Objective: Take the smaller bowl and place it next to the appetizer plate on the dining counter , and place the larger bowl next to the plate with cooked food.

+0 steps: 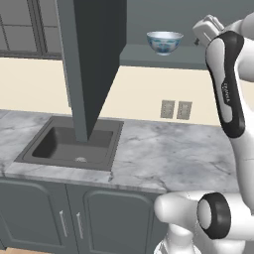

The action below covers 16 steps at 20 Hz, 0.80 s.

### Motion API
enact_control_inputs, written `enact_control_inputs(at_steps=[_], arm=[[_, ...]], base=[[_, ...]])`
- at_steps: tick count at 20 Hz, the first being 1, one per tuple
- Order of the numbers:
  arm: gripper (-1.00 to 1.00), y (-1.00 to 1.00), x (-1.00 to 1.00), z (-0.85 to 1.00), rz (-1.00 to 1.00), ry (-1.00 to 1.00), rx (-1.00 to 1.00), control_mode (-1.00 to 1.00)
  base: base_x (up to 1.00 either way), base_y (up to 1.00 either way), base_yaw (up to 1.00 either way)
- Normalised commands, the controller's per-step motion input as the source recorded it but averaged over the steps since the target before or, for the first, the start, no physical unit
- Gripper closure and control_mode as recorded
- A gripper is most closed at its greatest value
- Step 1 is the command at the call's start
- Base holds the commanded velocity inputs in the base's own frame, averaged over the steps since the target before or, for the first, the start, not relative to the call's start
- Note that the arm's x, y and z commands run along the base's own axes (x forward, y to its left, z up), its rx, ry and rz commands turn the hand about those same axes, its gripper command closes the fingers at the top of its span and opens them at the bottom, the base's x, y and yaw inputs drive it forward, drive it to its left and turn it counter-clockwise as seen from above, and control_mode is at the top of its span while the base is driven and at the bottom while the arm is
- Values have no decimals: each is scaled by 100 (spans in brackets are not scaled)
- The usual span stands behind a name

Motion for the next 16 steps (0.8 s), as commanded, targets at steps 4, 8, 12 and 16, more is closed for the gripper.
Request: enact_control_inputs(at_steps=[4,8,12,16], arm=[[-100,0,65,0,0,0,0,-100],[-100,3,71,0,0,1,-1,-100],[-100,0,69,0,0,9,0,-100],[-100,0,61,4,0,11,0,-100]], base=[[0,0,0],[0,0,0],[0,0,0],[0,0,0]])
